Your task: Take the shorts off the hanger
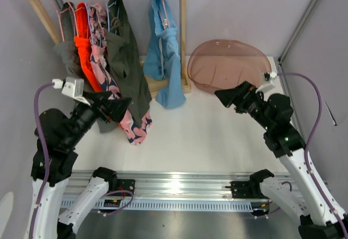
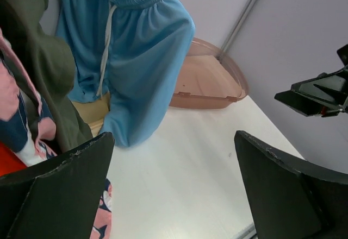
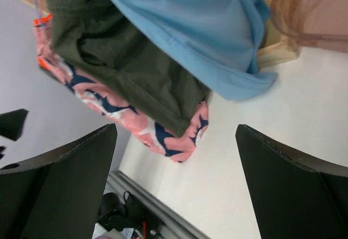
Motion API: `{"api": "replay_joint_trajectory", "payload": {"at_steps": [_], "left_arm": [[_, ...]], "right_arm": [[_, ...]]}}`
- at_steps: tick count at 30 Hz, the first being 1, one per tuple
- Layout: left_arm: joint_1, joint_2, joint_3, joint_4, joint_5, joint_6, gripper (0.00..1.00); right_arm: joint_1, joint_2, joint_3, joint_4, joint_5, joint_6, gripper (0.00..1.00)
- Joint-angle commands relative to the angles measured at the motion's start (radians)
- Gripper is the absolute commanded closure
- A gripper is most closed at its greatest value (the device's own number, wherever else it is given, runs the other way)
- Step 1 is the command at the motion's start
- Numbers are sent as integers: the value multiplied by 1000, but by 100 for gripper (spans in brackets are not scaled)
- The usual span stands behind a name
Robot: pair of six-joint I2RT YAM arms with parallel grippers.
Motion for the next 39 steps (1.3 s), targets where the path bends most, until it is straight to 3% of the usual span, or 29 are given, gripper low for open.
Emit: {"api": "replay_joint_trajectory", "payload": {"at_steps": [1,4,7,8,11,16,17,19,24,34,37,39], "left_arm": [[-8,100,70,72,-34,57,1],[-11,236,142,123,-40,59,1],[-20,467,358,43,-118,74,1],[-27,523,492,26,-153,80,1],[-59,716,625,-2,-213,97,1],[-89,1061,1187,-90,-293,91,1],[-89,1191,1254,-132,-298,89,1],[-93,1302,1420,-149,-307,92,1],[-100,1394,1330,43,-316,68,1],[-186,1533,1379,142,-371,92,1],[-200,1546,1380,150,-411,103,15],[-200,1545,1380,161,-439,109,19]], "right_arm": [[6,122,116,-25,65,-135,1],[8,196,165,-42,76,-197,1],[6,216,150,-33,99,-229,1],[8,216,137,-20,102,-232,1],[6,205,78,10,111,-248,1],[9,175,-17,13,129,-248,0],[8,165,-33,13,131,-248,0],[8,130,-76,10,142,-251,1],[9,58,-140,-27,157,-266,0],[11,7,-222,-44,149,-259,1],[9,6,-232,-35,142,-248,1],[11,9,-232,-30,134,-251,1]]}}
